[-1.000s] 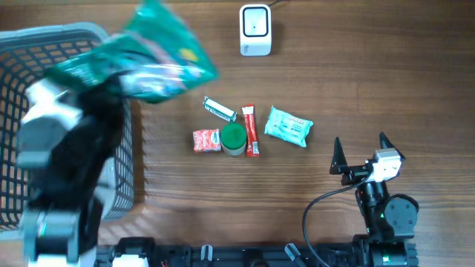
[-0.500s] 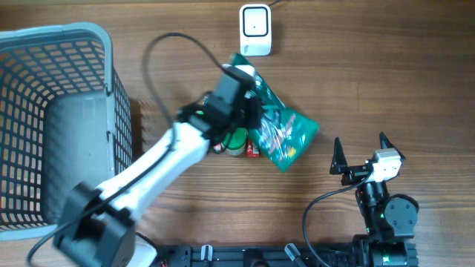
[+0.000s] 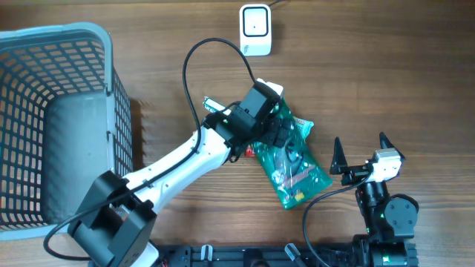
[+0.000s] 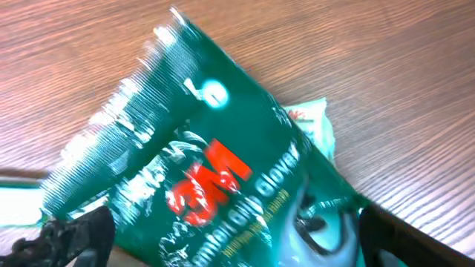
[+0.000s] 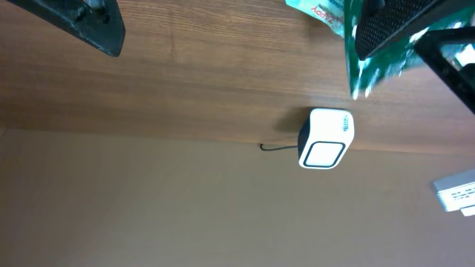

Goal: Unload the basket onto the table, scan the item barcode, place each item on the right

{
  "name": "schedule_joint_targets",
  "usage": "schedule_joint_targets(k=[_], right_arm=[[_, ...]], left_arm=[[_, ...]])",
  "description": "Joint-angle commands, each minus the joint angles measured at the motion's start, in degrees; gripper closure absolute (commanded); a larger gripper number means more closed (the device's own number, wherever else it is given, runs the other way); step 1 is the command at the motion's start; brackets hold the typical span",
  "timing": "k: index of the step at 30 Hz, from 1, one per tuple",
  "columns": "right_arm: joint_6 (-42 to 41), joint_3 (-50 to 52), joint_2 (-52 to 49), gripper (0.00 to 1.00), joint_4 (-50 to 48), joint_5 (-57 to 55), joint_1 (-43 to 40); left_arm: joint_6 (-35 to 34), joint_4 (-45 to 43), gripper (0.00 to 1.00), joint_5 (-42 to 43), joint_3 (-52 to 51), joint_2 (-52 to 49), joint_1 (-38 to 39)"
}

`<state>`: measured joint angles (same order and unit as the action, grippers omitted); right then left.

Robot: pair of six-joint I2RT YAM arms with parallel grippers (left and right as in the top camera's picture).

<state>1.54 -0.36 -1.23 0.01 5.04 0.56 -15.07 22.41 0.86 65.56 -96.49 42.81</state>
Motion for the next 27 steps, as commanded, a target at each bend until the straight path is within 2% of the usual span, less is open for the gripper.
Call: schedule_joint_targets(k=[1, 2, 7, 13, 19, 22, 24, 27], right_arm=[[-0.42, 0.07, 0.22, 0.0, -0.17, -0.35, -0.04], [-0.44, 0.07, 0.22, 0.0, -0.17, -0.35, -0.04], [-0.44, 0.07, 0.22, 0.0, -0.17, -0.35, -0.04], [-0.44, 0.07, 0.22, 0.0, -0.17, -0.35, -0.04], [-0.42, 0.07, 0.22, 0.0, -0.17, -0.35, -0.04], [-0.42, 0.07, 0.22, 0.0, -0.15, -0.35, -0.04], [-0.44, 0.07, 0.22, 0.01, -0.17, -0.35, -0.04], [-0.44, 0.07, 0.22, 0.0, -0.17, -0.35, -0.04]], left_arm=[[0.96, 3.26, 0.0, -2.12, 4.48, 5.09, -0.07], [0.85, 4.07, 0.0, -2.73, 5.4, 6.21, -0.07], [-5.95, 6.1, 0.0, -16.9, 7.21, 15.58, -1.25], [-23.3, 14.38, 0.0, -31.58, 7.21, 22.6, -7.26], [-23.61, 11.02, 0.0, -43.1, 7.34, 29.79, -10.86], [-21.84, 9.07, 0.0, -42.82, 7.34, 33.44, -12.59], [-22.21, 11.89, 0.0, -36.85, 7.32, 34.07, -12.68], [-35.71, 27.36, 0.0, -34.56, 7.3, 32.13, -12.68]])
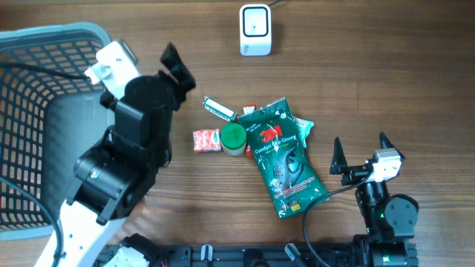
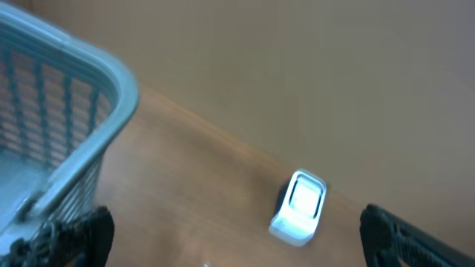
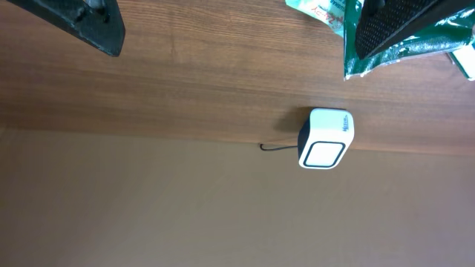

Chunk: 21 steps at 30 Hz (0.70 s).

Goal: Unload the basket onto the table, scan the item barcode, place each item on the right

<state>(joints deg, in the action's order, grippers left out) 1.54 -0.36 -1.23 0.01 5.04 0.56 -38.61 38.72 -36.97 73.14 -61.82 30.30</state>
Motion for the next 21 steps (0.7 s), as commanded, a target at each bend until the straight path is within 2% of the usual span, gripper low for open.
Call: schedule_joint_targets(k=[1, 3, 5, 6, 7, 8, 9, 10, 14, 16, 21], right_arm=[[-0.42, 0.07, 0.22, 0.0, -0.17, -0.35, -0.04], [-0.44, 0.07, 0.22, 0.0, -0.17, -0.35, -0.04], [-0.44, 0.07, 0.22, 0.0, -0.17, -0.33, -0.04], [-0.44, 0.07, 0.22, 0.0, -0.17, -0.35, -0.04], [-0.42, 0.07, 0.22, 0.0, -0.17, -0.35, -0.04], [-0.44, 0.07, 0.22, 0.0, -0.17, -0.35, -0.04], [-0.44, 0.07, 0.22, 0.0, -0.17, -0.35, -0.04], [-0.44, 0.07, 0.22, 0.0, -0.17, -0.35, -0.04], [-0.42, 0.07, 0.22, 0.0, -0.17, -0.35, -0.04], [-0.42, 0.07, 0.22, 0.0, -0.17, -0.35, -0.04], [-0.44, 0.07, 0.22, 0.01, -0.17, -0.35, -0.04]], left_arm=[[-18.6, 17.35, 0.0, 3.19, -0.28, -3.54, -0.17], [-24.5, 24.55, 0.0, 3.67, -0.42, -5.38, -0.02], [-24.44, 27.78, 0.0, 5.9, -0.5, -7.1, 0.39], [-24.41, 28.61, 0.11, 7.08, -0.52, -7.65, 0.39], [-24.41, 28.89, 0.32, 8.98, -0.83, -8.39, 0.48], [-24.46, 28.87, 0.65, 9.57, -1.27, -9.01, 0.59], [-24.46, 28.89, 0.84, 9.53, -1.73, -9.51, 0.76], [-25.2, 29.16, 0.96, 9.55, -2.54, -10.08, 0.87], [-37.0, 33.68, 0.96, 12.17, -8.41, -10.58, 0.87], [-45.72, 38.34, 0.96, 13.62, -12.17, -10.56, 0.87], [-56.74, 51.56, 0.96, 15.8, -13.49, -10.45, 1.42]])
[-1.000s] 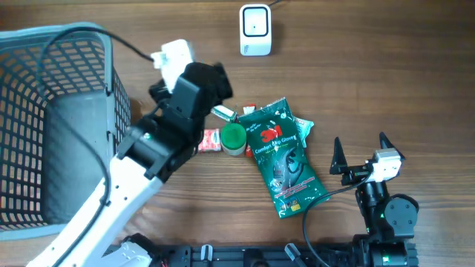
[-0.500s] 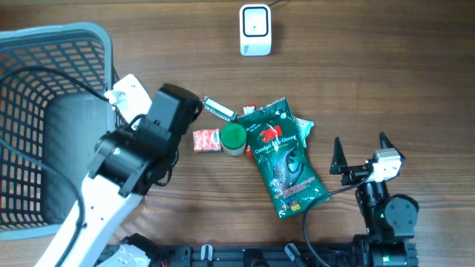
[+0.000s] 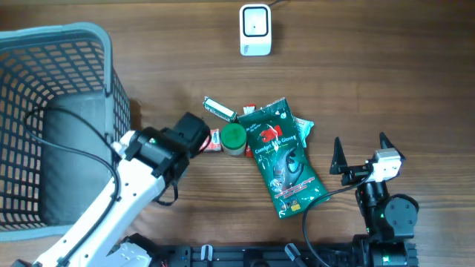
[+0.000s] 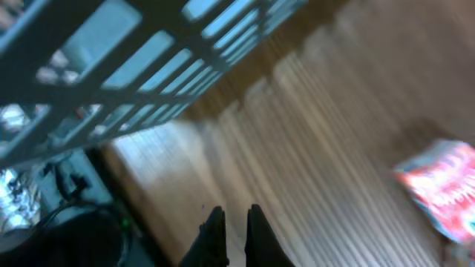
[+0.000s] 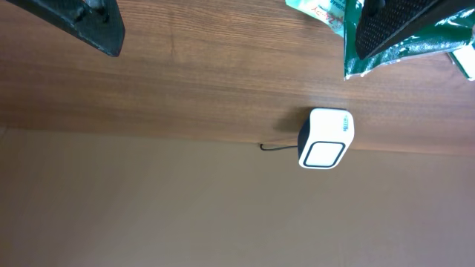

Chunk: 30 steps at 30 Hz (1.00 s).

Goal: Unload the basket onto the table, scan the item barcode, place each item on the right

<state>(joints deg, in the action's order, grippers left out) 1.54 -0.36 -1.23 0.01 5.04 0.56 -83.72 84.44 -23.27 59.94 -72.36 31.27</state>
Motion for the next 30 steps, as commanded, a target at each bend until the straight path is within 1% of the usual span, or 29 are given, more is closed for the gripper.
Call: schedule_joint_targets(k=[1, 4, 7, 11, 13, 15, 16, 17, 19, 22, 23, 24, 25, 26, 28, 30], right_arm=[[-0.42, 0.07, 0.22, 0.0, -0.17, -0.35, -0.04], [-0.42, 0.07, 0.22, 0.0, -0.17, -0.35, -0.04], [-0.42, 0.07, 0.22, 0.0, -0.17, -0.35, -0.04], [-0.39, 0.07, 0.22, 0.0, -0.17, -0.35, -0.04], [-0.42, 0.07, 0.22, 0.0, -0.17, -0.35, -0.04], [-0.42, 0.07, 0.22, 0.0, -0.17, -0.35, -0.04], [-0.39, 0.07, 0.22, 0.0, -0.17, -0.35, -0.04], [-0.39, 0.07, 0.22, 0.0, -0.17, -0.35, -0.04], [-0.42, 0.07, 0.22, 0.0, -0.17, -0.35, -0.04], [-0.44, 0.07, 0.22, 0.0, -0.17, -0.35, -0.04], [-0.42, 0.07, 0.22, 0.0, -0.17, -0.35, -0.04], [-0.42, 0.07, 0.22, 0.01, -0.17, -0.35, -0.04], [-0.42, 0.07, 0.22, 0.0, -0.17, -0.35, -0.04], [-0.42, 0.07, 0.22, 0.0, -0.17, -0.35, -0.04], [-0.42, 0.07, 0.22, 0.0, -0.17, -0.35, -0.04], [-0.42, 0.07, 0.22, 0.0, -0.17, -0.35, -0.04]], left_arm=[[-12.94, 7.21, 0.96, 2.51, -0.28, 0.09, 0.7], [-20.02, 12.09, 0.96, 3.32, -0.28, 0.5, 1.97], [-25.14, 12.02, 0.96, 3.21, -0.31, 1.81, 3.19], [-30.12, 12.11, 0.96, 1.77, -0.33, 3.61, 4.83], [-34.18, 12.0, 0.96, 0.83, -0.33, 5.29, 5.01], [-34.97, 9.11, 0.96, -1.84, -0.33, 7.67, 5.03], [-34.47, 7.21, 0.96, -2.95, -0.33, 8.52, 5.29], [-31.32, 3.19, 0.96, -5.2, -0.33, 9.49, 5.79], [-22.97, -5.29, 0.96, -9.35, -0.33, 10.43, 6.86], [-7.63, -18.78, 0.92, -15.78, -0.33, 10.54, 7.08], [-5.22, -20.83, 0.89, -17.18, -0.33, 10.54, 7.08], [-1.7, -24.0, 0.83, -19.93, -0.33, 10.54, 7.08], [-0.31, -25.86, 0.78, -21.97, -0.33, 10.54, 6.99], [0.33, -27.3, 0.77, -23.58, -0.33, 10.54, 6.69], [1.31, -28.98, 0.77, -26.36, -0.33, 10.54, 5.25], [1.31, -29.03, 0.78, -26.93, -0.33, 10.54, 3.78]])
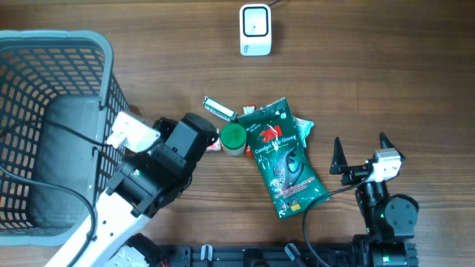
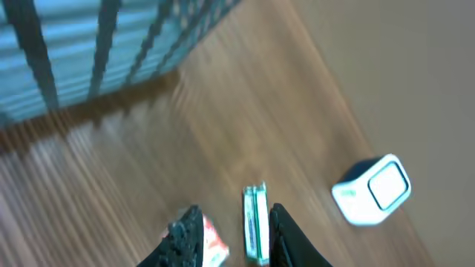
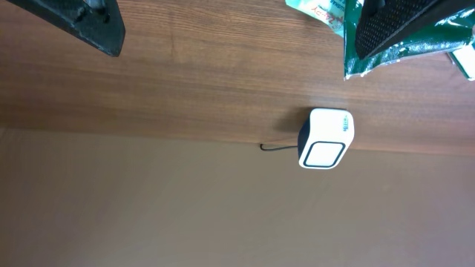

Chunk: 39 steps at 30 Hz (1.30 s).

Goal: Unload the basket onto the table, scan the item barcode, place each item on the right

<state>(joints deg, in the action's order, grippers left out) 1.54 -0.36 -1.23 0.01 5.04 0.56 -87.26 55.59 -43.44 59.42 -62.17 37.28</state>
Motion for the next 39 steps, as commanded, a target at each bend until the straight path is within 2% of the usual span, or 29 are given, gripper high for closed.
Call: schedule_joint_targets(k=[1, 3, 4, 6, 9, 11, 13, 16, 17, 18, 20, 23, 25, 33, 36, 39], right_arm=[[-0.42, 0.07, 0.22, 0.0, -0.17, -0.35, -0.04], [-0.42, 0.07, 0.22, 0.0, -0.17, -0.35, -0.04], [-0.44, 0.07, 0.22, 0.0, -0.17, -0.35, -0.04], [-0.42, 0.07, 0.22, 0.0, -0.17, -0.35, -0.04], [-0.42, 0.07, 0.22, 0.0, -0.17, -0.35, -0.04], [-0.42, 0.07, 0.22, 0.0, -0.17, -0.35, -0.04], [-0.42, 0.07, 0.22, 0.0, -0.15, -0.35, -0.04], [-0.42, 0.07, 0.22, 0.0, -0.17, -0.35, -0.04], [-0.42, 0.07, 0.22, 0.0, -0.17, -0.35, -0.04], [-0.42, 0.07, 0.22, 0.0, -0.17, -0.35, -0.04], [-0.44, 0.07, 0.22, 0.01, -0.17, -0.35, -0.04], [-0.44, 0.07, 0.22, 0.0, -0.17, -0.35, -0.04], [-0.42, 0.07, 0.22, 0.0, -0.17, -0.35, -0.04], [0.9, 0.07, 0.22, 0.0, -0.9, -0.98, -0.04], [-7.58, 0.04, 0.22, 0.0, -0.85, 6.21, -0.04], [-23.23, 0.0, 0.22, 0.0, -1.86, 17.22, -0.04]], left_arm=[[5.31, -0.28, 0.78, -6.8, 0.2, 0.31, -3.13], [14.75, -4.79, 0.8, -6.75, 0.2, 0.24, -5.16], [21.55, -7.96, 0.79, -6.51, 0.2, 0.24, -5.77], [40.33, -18.75, 0.77, -5.31, 0.2, 0.24, -7.28], [63.28, -35.63, 0.69, -1.38, 0.2, 0.24, -9.53], [70.75, -47.89, 0.62, -1.11, 0.2, 0.24, -11.5], [76.72, -59.69, 0.62, -1.16, 0.2, 0.24, -14.03], [78.9, -74.34, 0.53, -0.63, 0.22, 0.24, -17.97], [82.14, -78.2, 0.49, 1.29, 0.22, 0.24, -19.04], [88.08, -80.72, 0.41, 4.09, 0.28, 0.24, -19.78], [94.88, -79.91, 0.28, 6.36, 0.46, 0.24, -19.71], [105.2, -72.08, 0.15, 8.79, 0.46, 0.35, -18.86], [106.73, -68.74, 0.0, 13.92, 0.48, 1.36, -18.1], [105.63, -57.96, 0.0, 21.7, 0.48, 8.37, -14.71], [102.62, -54.75, 0.0, 26.58, 0.48, 12.76, -14.71], [100.41, -51.82, 0.0, 32.13, 0.48, 16.44, -14.71]])
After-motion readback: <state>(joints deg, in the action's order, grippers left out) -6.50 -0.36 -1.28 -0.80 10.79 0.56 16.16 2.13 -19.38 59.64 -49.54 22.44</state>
